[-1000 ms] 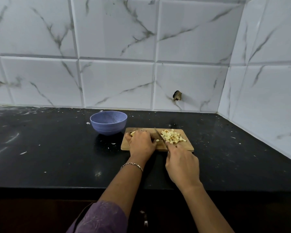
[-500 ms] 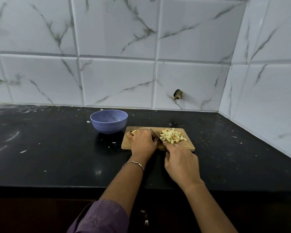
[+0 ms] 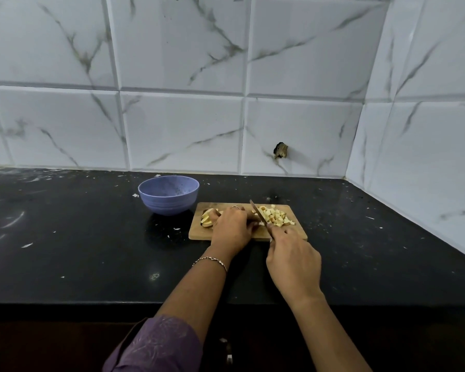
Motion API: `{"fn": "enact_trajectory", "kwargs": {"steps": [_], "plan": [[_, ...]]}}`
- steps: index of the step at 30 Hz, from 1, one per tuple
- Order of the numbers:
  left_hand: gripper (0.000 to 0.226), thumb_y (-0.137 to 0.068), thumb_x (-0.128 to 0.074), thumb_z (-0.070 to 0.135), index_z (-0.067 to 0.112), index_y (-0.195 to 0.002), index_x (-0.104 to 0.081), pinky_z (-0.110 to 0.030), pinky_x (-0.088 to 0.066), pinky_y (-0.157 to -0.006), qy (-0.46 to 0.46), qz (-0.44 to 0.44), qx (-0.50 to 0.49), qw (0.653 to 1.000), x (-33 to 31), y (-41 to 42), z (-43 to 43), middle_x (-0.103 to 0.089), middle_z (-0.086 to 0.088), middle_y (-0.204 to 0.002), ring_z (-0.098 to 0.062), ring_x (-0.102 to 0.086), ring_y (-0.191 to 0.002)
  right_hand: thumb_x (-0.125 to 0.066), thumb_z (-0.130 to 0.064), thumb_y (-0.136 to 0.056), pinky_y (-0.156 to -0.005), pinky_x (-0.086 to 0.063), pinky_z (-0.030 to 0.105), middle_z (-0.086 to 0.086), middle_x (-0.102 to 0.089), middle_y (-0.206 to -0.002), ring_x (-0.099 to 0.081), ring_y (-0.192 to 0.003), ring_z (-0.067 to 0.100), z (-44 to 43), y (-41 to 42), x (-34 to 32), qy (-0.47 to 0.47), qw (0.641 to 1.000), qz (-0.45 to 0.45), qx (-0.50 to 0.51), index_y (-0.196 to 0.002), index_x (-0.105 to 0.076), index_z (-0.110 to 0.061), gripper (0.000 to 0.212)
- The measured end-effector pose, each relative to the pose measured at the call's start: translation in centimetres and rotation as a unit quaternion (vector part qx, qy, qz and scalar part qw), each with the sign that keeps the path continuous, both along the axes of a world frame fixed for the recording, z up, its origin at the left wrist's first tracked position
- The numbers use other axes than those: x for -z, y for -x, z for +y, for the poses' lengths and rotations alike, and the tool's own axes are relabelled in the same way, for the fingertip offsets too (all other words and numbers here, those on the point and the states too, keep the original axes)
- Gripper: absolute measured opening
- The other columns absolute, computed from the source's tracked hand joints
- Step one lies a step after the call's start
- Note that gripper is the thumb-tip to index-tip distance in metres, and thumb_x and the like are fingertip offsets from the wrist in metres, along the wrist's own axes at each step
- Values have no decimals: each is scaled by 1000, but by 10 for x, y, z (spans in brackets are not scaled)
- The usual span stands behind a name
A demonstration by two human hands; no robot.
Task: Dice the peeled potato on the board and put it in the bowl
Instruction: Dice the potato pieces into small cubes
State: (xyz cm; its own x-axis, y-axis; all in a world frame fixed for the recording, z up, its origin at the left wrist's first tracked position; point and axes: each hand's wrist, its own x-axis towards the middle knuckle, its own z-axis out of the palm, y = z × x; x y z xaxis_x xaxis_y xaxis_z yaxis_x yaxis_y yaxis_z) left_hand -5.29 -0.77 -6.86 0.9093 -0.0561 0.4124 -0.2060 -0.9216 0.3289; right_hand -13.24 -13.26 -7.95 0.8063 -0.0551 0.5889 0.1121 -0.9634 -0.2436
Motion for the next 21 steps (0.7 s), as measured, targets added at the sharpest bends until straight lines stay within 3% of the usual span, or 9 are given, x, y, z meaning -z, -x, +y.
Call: {"fn": "enact_trajectory", "kwargs": {"steps": [8, 12, 17, 21], "plan": [[15, -90, -62, 24, 33, -102, -66, -47, -22, -102, 87, -35, -61, 994, -4, 6, 3, -63, 10, -106, -14, -54, -112, -50, -31, -100, -64, -51, 24, -12, -61, -101, -61, -80, 7, 0, 5, -4, -11, 1000, 1, -15, -135, -53, -35, 35], [23, -91, -58, 23, 31, -112, -54, -47, -20, -105, 120, -52, -85, 988, -1, 5, 5, -64, 10, -101, -13, -56, -111, -55, -26, -98, -59, -47, 21, -12, -61, -97, -59, -74, 7, 1, 11, -6, 13, 1000, 7, -14, -119, -60, -31, 23], [29, -92, -56, 21, 30, -119, -53, -46, -17, -105, 122, -61, -96, 986, -1, 6, 6, -64, 9, -109, -15, -53, -116, -57, -21, -96, -56, -45, 20, -10, -59, -95, -56, -68, 7, 1, 10, -8, 29, 999, 13, 7, -111, -61, -29, 18], [45, -85, -52, 4, 30, -123, -52, -45, -24, -102, 127, -82, -145, 978, -3, 11, 10, -60, 10, -117, -16, -50, -119, -66, -17, -90, -49, -40, 23, -9, -59, -84, -54, -59, 11, 2, 8, -5, 26, 999, -10, 16, -108, -64, -26, 20]]}}
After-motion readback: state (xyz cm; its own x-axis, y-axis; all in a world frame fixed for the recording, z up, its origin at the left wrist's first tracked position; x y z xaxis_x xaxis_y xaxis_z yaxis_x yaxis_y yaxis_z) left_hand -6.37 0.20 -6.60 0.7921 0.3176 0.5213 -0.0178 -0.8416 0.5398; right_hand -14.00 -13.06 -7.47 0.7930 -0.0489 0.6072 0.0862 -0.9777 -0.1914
